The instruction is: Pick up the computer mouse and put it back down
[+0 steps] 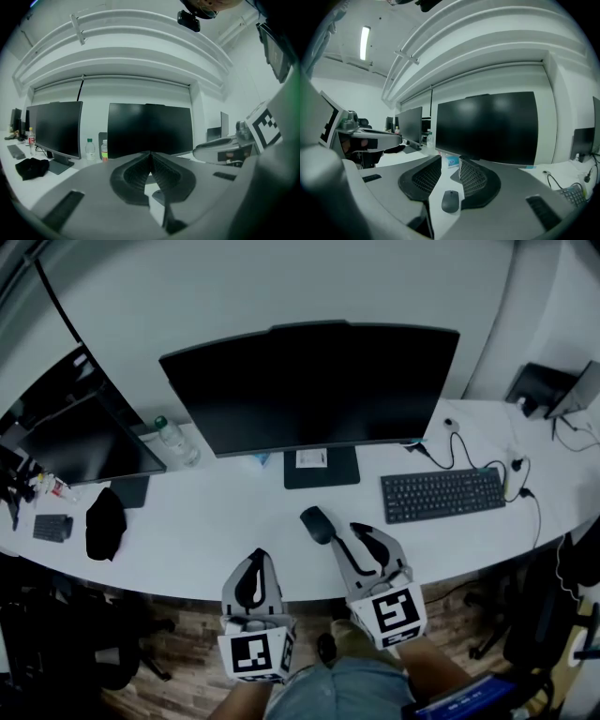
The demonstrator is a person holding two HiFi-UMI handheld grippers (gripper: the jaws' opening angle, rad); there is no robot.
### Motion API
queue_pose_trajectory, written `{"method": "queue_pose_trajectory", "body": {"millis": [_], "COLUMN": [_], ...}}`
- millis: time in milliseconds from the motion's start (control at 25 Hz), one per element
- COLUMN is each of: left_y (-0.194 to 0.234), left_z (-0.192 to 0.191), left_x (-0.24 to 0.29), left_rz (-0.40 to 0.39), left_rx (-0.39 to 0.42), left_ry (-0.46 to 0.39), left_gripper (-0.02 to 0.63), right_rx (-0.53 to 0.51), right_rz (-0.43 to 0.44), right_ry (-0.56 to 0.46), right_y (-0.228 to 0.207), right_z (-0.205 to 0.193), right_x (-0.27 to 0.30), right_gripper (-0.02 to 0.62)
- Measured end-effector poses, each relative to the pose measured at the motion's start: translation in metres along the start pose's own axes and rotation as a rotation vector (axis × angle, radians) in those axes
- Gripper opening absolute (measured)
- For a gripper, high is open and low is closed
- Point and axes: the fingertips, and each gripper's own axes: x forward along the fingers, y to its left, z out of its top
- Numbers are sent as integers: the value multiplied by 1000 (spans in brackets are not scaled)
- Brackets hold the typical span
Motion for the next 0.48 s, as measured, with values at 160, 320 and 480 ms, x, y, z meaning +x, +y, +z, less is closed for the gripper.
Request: {"method": "queue_pose_trajectory", "body": {"millis": [160,320,480], "left_y": [4,6,7], "left_z": [-3,1,7], "left_x": [26,51,70], "left_rz": [18,35,60], "left_rx": [2,26,38], "left_ry": [23,27,37], "left_gripper": [8,8,8], "right_rx": [10,23,35], "right_rz": [28,53,88], "right_ry": [17,11,-15], "right_y": [-14,-30,-39], "right_z": [-7,-5,5], "right_x": [26,50,68], "right_gripper": [135,138,143]}}
